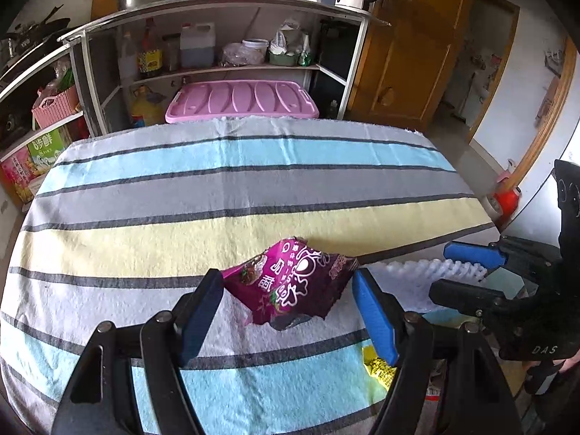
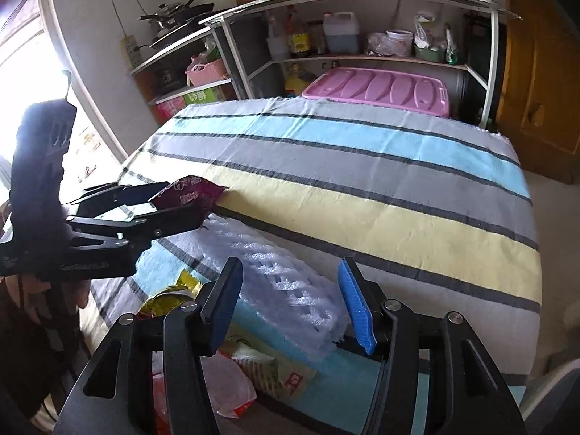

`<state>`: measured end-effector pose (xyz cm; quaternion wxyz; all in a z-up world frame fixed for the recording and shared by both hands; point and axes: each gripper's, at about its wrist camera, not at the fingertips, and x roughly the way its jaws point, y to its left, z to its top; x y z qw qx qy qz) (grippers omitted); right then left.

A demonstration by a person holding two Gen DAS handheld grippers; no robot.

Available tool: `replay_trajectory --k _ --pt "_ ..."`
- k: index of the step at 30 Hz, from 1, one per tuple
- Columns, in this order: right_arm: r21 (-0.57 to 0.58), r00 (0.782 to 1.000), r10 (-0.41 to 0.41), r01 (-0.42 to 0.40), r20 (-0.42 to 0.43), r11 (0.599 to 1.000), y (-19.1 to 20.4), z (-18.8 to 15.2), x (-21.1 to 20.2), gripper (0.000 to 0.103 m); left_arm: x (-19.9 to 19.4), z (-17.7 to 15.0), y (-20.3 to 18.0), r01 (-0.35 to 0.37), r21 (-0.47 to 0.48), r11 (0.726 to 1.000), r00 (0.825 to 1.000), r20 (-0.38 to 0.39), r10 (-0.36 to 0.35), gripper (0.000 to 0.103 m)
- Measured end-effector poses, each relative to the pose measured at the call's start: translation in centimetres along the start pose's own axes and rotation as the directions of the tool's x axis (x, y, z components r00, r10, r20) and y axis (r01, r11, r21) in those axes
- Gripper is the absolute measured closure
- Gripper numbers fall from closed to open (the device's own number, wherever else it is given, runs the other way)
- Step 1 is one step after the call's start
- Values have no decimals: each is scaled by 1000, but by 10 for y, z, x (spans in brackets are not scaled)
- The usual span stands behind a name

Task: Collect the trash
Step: 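Grasp the pink snack bag with left gripper while right gripper grasps white foam net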

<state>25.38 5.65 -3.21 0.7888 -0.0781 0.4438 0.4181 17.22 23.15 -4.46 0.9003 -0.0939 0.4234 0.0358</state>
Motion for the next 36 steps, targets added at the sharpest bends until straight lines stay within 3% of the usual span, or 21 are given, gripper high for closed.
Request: replay_trajectory --k 8,11,14,17,18,23,34,36 --pt "31 1000 12 -13 3 999 0 -3 -1 48 4 -5 -2 -10 14 1000 1000 -12 10 54" --pt "26 1000 8 -8 12 1000 1 -6 -4 54 4 -4 -1 -6 16 1000 1000 -15 6 59" --pt "31 1000 15 -15 11 999 0 -7 -5 56 1 -4 -1 -4 22 1000 1000 -15 4 58" --pt "29 1000 10 -10 11 1000 1 -7 -6 58 -1 -2 5 19 -4 1000 1000 -10 -20 29" --pt "27 1000 10 -10 14 1000 1 -8 -6 59 -2 -1 7 4 -7 1000 1000 4 -4 28" --pt "46 1000 21 -22 23 999 -1 -10 -7 59 1 7 4 -6 17 1000 999 38 5 28" --pt "50 999 25 -26 28 998 -2 -10 -7 59 20 24 -6 -11 51 999 1000 19 10 28" --pt "47 999 24 -25 29 999 -2 -11 -7 59 20 23 -6 -14 50 999 999 34 12 32"
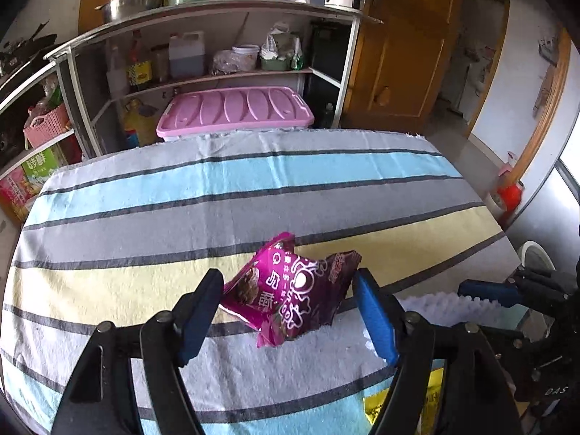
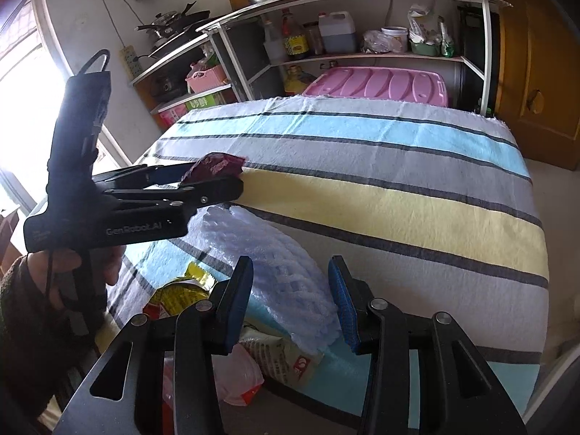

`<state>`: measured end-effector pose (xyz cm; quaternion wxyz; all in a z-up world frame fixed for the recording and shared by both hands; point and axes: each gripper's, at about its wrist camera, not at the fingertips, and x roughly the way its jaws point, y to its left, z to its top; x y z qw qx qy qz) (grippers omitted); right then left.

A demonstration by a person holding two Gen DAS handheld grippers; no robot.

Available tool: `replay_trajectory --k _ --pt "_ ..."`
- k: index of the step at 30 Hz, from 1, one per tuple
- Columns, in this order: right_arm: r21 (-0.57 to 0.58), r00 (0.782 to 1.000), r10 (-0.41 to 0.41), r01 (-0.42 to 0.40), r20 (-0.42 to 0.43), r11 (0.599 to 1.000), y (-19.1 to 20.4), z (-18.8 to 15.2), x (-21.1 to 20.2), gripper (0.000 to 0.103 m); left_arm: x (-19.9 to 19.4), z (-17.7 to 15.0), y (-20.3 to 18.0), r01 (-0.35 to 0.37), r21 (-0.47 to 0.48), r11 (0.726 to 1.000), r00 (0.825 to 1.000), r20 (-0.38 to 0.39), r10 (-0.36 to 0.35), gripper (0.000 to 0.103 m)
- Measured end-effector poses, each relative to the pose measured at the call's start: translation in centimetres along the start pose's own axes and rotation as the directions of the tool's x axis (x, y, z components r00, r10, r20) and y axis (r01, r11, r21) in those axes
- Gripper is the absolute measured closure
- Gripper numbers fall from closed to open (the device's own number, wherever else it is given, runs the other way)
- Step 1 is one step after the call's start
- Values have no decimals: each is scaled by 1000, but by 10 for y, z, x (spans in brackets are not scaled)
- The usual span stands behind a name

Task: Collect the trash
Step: 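Grasp the pink snack bag with left gripper while right gripper grasps white foam net, then carry the pink bag and foam net over the white bin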

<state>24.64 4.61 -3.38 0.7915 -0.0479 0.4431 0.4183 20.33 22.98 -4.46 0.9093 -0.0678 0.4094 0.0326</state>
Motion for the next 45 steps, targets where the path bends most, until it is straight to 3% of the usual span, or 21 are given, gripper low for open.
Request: replay_trajectory --k 8,11,13,18,32,45 --pt "-10 1000 -4 4 10 1000 1 -1 -1 67 -4 -2 2 -15 -6 1000 1000 11 15 58" --pt "-5 1000 -3 3 12 1000 2 -1 -3 72 -6 -3 3 -18 -12 1000 1000 14 18 60" --pt "-10 1000 -9 10 14 1000 3 -1 -4 80 -10 -3 3 -27 -13 1000 999 21 27 61" --pt "4 999 -16 16 31 1000 1 -5 -10 84 -20 -5 0 -42 -5 999 998 39 42 61" --pt "52 991 -43 36 130 998 2 -19 -55 86 -75 -11 -45 -8 67 998 993 117 0 61" --pt "161 963 -117 79 243 984 -16 -53 -128 86 -111 -21 -107 62 157 986 984 154 -86 61"
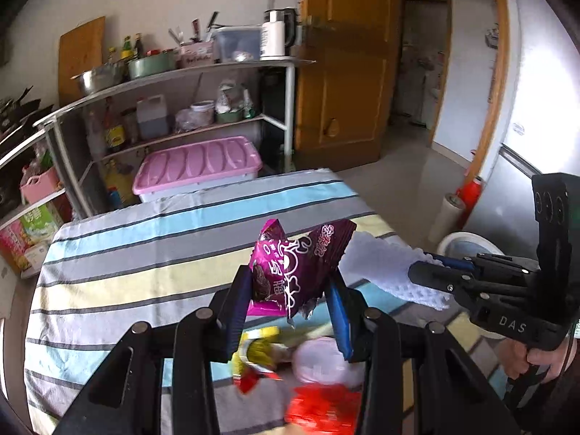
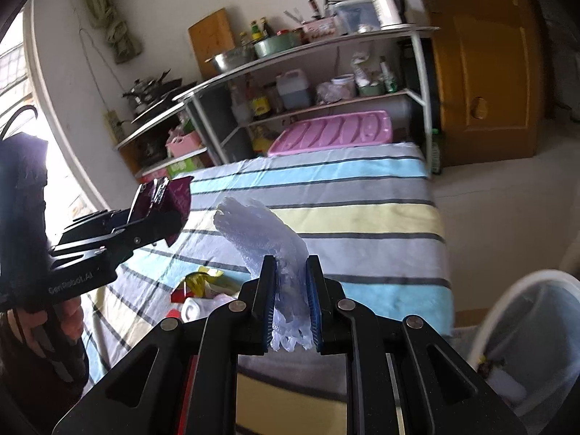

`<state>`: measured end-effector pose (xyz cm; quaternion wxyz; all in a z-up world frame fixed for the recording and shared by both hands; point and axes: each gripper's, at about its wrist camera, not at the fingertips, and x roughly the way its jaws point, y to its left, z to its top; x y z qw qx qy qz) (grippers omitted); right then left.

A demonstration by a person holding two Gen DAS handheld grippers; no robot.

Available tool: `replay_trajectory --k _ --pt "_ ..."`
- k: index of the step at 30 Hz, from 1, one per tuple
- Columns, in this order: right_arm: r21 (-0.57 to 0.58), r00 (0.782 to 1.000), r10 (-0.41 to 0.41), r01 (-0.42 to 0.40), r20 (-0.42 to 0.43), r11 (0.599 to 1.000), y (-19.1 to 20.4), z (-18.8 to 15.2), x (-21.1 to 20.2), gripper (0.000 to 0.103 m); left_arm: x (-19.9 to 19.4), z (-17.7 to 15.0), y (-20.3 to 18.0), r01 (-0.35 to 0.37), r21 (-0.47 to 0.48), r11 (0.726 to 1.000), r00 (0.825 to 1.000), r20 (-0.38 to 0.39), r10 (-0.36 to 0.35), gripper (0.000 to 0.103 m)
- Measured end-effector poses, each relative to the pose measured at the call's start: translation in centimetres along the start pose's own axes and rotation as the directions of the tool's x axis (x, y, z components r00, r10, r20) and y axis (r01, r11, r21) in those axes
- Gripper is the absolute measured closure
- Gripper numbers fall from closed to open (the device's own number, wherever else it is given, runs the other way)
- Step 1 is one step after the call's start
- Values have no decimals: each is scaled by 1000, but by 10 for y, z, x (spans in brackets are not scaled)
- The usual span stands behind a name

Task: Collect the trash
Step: 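Carry the pink bag and foam net over the white bin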

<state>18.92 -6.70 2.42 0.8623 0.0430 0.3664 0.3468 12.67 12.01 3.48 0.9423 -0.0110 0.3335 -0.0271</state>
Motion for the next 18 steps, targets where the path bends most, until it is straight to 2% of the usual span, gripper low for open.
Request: replay_trajectory --k 10,18 --pt "78 991 -113 108 72 991 -37 -18 -67 86 -4 4 -69 103 83 991 995 6 -104 61" --pt "157 965 -242 225 102 962 -77 -43 -122 86 9 3 -138 202 149 968 979 -38 -199 61"
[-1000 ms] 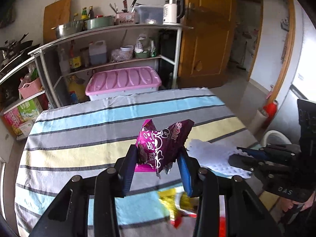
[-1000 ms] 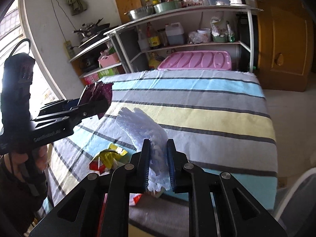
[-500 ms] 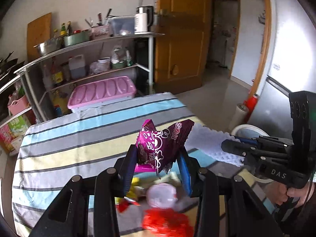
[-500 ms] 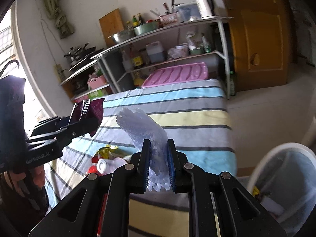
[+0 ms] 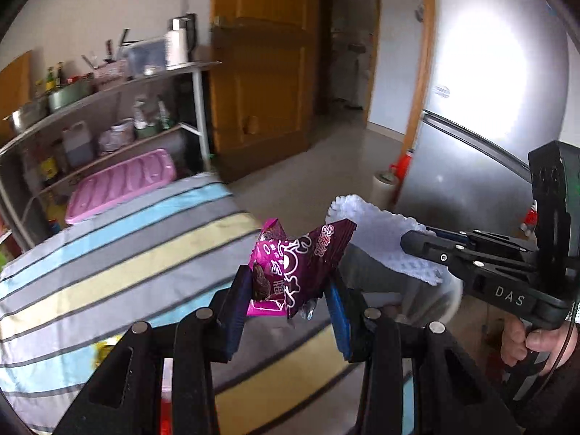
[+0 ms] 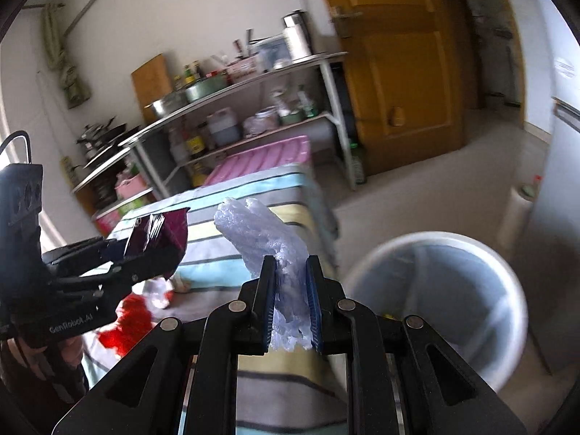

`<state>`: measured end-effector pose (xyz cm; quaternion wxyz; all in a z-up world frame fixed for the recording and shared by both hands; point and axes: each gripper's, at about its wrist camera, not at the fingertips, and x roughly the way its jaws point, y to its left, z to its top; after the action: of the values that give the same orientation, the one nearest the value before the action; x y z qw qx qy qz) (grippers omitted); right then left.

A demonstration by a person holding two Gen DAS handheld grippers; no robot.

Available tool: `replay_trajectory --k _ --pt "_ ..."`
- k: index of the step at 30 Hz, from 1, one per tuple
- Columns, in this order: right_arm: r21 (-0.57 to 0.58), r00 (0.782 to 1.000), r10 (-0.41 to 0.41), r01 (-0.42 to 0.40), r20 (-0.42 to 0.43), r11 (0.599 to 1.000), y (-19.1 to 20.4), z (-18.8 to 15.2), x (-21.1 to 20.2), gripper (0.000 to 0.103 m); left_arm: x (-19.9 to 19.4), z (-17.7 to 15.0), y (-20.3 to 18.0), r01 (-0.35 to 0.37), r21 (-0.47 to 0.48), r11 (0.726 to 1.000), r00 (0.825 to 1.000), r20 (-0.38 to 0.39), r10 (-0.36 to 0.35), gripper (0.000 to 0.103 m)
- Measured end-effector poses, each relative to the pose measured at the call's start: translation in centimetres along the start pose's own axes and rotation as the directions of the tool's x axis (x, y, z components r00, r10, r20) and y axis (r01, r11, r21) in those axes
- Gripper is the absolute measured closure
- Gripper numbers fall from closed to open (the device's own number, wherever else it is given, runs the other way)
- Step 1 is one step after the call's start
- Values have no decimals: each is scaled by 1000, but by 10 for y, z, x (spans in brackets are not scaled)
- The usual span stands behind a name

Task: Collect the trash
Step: 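Carry the pink bag and foam net over the white bin, then open both grippers to drop the pink bag and foam net into the bin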

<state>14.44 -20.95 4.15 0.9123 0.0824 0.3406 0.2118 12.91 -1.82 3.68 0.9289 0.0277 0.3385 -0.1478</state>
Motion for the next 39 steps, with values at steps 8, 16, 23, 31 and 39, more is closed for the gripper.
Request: replay_trajectory --k 8,16,23,31,39 --pt "87 991 -130 130 -4 988 -57 -16 -31 86 30 5 -62 100 55 993 994 -54 -97 60" --pt "144 971 -229 236 -63 961 -101 -35 -34 86 63 -1 -108 147 86 985 982 -130 -135 59" --pt "140 952 -280 296 -123 945 -119 -47 -18 86 88 -10 -122 139 97 986 974 -194 -118 58" --pt "144 933 -311 339 -182 930 -140 -57 2 85 105 -17 -126 131 105 986 966 -238 -103 56" --pt "126 927 -318 346 -199 930 -142 -57 8 81 111 -18 -123 117 86 989 963 -254 -92 44"
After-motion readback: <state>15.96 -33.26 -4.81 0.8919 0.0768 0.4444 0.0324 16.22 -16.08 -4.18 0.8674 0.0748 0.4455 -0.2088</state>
